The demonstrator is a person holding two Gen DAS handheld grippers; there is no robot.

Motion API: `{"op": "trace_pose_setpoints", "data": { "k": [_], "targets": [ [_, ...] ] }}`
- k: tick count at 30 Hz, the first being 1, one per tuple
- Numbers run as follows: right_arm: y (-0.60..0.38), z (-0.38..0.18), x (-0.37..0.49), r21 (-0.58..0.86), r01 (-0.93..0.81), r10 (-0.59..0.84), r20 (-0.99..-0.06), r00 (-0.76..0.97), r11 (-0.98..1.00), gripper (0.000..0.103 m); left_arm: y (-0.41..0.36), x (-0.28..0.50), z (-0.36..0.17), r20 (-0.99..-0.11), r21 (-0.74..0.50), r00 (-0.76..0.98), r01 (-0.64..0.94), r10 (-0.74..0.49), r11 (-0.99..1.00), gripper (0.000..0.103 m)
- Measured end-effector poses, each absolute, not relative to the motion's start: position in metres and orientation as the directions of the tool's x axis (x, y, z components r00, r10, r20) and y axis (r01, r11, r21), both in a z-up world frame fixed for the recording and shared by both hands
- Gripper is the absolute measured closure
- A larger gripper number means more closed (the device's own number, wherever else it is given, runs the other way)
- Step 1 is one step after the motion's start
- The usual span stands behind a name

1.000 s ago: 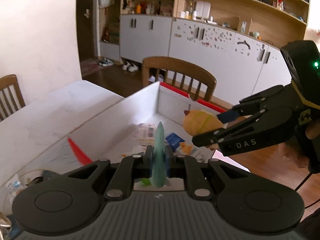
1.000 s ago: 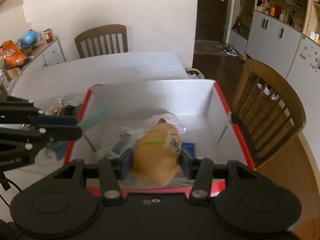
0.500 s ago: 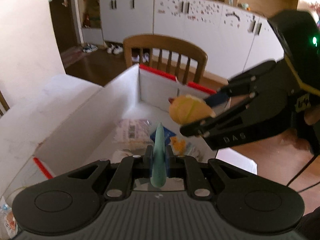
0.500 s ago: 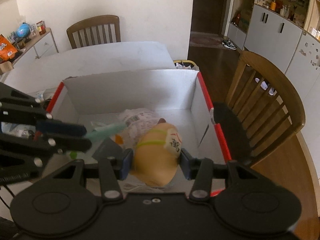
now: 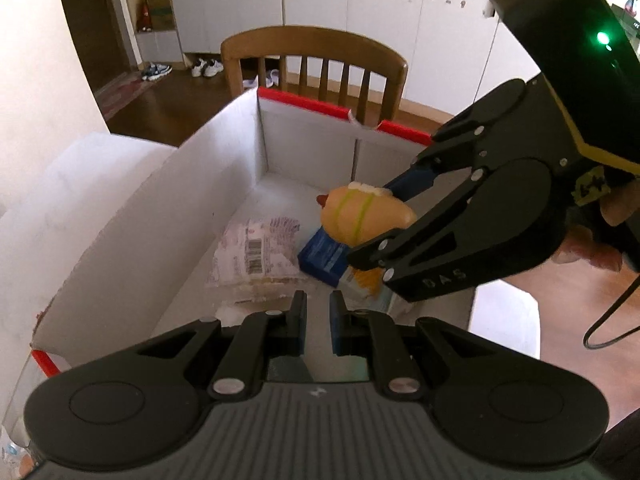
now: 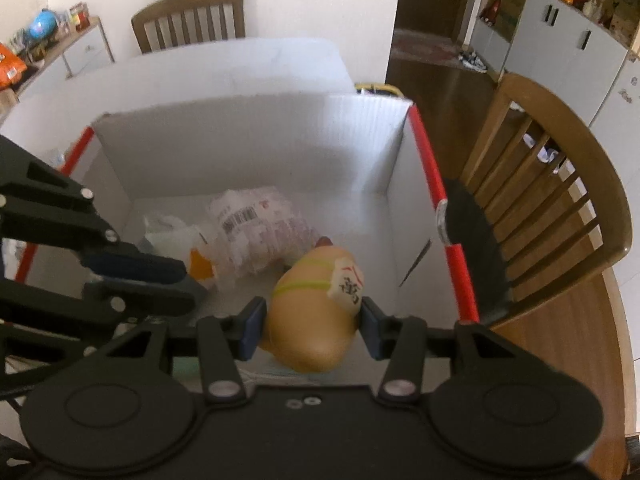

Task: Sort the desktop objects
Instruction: 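Open left tool to drop the stick while right tool releases the bread roll, then withdraw both tools from the red box back over the table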

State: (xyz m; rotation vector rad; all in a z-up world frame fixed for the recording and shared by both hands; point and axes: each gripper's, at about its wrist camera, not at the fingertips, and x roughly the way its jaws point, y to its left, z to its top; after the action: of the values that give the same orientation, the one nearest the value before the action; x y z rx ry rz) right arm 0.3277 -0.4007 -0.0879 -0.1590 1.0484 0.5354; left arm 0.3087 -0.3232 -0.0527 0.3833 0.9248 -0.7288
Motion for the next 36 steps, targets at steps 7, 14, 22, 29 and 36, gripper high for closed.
{"op": "trace_pose_setpoints", "data": {
  "k": [7,14,22,29,36],
  "targets": [
    [-0.395,-0.104,0.336,0.131,-0.507,0.328,-0.888,0.323,0.852,0.053,-0.314,0.316,-0.067,-0.853,-0.030,0.358,0.692,-0.380,0.721,0.092],
    [-0.392,-0.108,0.335,0.119,-0.512,0.311,-0.900,0.307,0.851,0.044,-0.310,0.318,-0.070,-0.856,-0.051,0.352,0.671,-0.379,0.739,0.092],
    [-0.394,-0.095,0.325,0.130,-0.517,0.336,-0.883,0.329,0.846,0.026,-0.305,0.313,-0.063,-0.846,-0.047,0.378,0.650,-0.376,0.759,0.092],
    [-0.397,-0.080,0.318,0.127,-0.511,0.352,-0.859,0.372,0.850,0.019,-0.299,0.306,-0.053,-0.834,-0.029,0.411,0.634,-0.368,0.773,0.092],
    [-0.402,-0.067,0.310,0.138,-0.503,0.372,-0.838,0.400,0.853,0.019,-0.291,0.297,-0.041,-0.815,-0.019,0.449,0.612,-0.367,0.790,0.092]
  ]
}}
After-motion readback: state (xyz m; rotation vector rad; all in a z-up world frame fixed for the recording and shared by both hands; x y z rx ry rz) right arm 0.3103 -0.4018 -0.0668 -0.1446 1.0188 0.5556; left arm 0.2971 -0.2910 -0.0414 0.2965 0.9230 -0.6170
